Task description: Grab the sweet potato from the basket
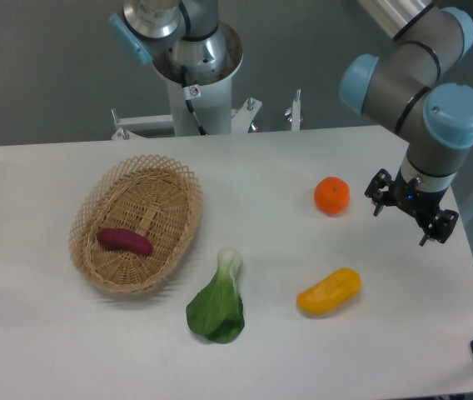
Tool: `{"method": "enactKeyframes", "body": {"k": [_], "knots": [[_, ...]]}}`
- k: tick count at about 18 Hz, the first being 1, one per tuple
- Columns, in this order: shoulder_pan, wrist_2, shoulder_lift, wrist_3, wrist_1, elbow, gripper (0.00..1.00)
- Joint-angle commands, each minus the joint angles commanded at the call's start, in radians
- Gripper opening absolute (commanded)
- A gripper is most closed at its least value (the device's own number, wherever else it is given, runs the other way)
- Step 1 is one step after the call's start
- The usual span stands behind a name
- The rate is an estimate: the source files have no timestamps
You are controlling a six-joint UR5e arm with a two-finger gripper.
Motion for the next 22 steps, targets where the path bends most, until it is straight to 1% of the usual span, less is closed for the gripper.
{"method": "enactKeyframes", "body": {"k": [6,9,10,11,15,17,18,22], "knots": [[-0.008,-0.002,0.002,-0.024,0.0,-0.008,1.0],[-0.037,-0.002,0.014,-0.096,-0.002,-0.024,1.0],[-0.06,-0.002,0.023,-0.122,-0.003,-0.032,1.0],[-0.08,-0.003,0.046,-0.141,-0.003,-0.046,1.0],[-0.176,-0.078,0.159,-0.201,0.002,-0.139,1.0],[-0.239,-0.1,0.207,-0.225,0.006,-0.188,1.0],[-0.277,-0.112,0.216,-0.233,0.006,-0.198,1.0],[-0.426,-0.12,0.218,-0.235,0.009,-0.238,1.0]]}}
